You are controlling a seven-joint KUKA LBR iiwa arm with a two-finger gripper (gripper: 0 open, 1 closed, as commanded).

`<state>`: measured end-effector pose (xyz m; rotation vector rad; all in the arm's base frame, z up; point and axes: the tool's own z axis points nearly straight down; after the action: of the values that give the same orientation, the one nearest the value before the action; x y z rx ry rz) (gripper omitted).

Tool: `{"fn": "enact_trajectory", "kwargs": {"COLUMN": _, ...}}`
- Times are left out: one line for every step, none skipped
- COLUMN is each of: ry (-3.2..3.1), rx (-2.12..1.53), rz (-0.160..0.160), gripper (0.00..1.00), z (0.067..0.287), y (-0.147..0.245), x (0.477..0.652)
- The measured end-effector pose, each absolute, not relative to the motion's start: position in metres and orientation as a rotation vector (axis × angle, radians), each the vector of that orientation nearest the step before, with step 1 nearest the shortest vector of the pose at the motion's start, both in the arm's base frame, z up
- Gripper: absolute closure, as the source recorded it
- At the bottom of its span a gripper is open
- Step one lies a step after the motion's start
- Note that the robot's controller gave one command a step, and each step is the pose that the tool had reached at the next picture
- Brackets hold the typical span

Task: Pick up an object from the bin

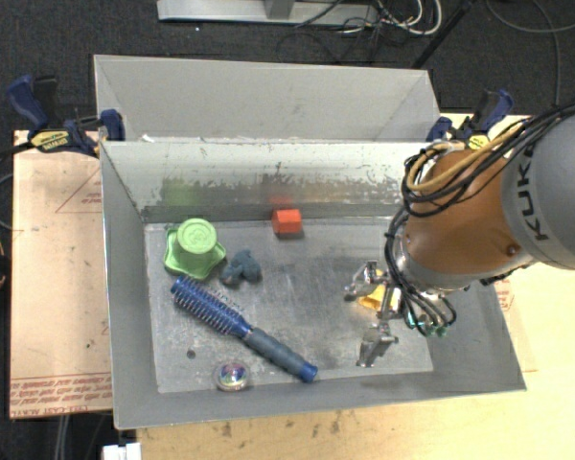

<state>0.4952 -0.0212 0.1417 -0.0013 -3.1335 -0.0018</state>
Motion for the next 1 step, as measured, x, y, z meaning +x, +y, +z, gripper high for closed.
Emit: {"fn": "enact_trajectory", "kwargs": {"ry": -3.136, "rx": 0.238, "rz": -0.006, "gripper": 0.00, "z": 0.0721, "y": -0.0947, "x": 0.5670}}
